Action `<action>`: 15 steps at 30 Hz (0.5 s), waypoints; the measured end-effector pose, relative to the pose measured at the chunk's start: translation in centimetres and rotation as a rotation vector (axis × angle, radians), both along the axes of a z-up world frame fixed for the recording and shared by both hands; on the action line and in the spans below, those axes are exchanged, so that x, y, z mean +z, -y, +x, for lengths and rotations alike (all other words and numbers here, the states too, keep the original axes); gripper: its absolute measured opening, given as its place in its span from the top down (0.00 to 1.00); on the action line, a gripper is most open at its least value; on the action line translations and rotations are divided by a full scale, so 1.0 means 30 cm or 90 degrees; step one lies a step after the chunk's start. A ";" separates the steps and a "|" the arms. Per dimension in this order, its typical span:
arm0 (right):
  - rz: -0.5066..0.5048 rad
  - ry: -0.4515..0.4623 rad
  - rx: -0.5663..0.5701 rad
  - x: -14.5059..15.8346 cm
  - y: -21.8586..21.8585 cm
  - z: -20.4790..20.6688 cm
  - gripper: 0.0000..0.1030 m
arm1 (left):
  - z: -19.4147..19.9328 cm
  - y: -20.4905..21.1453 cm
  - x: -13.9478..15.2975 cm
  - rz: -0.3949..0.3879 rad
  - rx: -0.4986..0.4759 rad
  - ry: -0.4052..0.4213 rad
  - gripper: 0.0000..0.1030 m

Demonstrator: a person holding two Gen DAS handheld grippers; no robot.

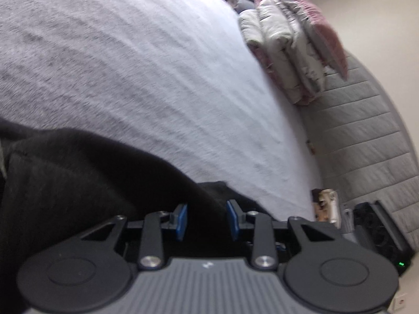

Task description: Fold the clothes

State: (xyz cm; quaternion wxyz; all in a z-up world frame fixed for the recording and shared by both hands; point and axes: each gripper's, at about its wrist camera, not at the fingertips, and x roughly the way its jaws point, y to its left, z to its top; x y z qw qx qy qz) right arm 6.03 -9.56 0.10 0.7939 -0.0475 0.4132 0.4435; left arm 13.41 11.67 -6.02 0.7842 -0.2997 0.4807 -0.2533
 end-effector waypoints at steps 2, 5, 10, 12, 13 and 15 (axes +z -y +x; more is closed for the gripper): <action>0.017 -0.018 -0.014 -0.003 0.015 0.017 0.58 | -0.011 -0.001 -0.009 0.005 -0.003 0.012 0.89; 0.060 -0.060 -0.058 -0.012 0.054 0.059 0.58 | -0.027 -0.004 -0.024 0.013 -0.007 0.030 0.89; 0.156 -0.191 -0.175 -0.069 0.121 0.156 0.58 | -0.054 -0.007 -0.047 0.025 -0.014 0.061 0.89; 0.203 -0.246 -0.218 -0.104 0.141 0.186 0.58 | -0.065 -0.009 -0.057 0.030 -0.017 0.073 0.89; 0.223 -0.272 -0.238 -0.122 0.152 0.199 0.58 | -0.070 -0.010 -0.062 0.033 -0.018 0.079 0.89; 0.245 -0.305 -0.264 -0.144 0.159 0.209 0.59 | -0.089 -0.010 -0.062 0.037 -0.026 0.106 0.89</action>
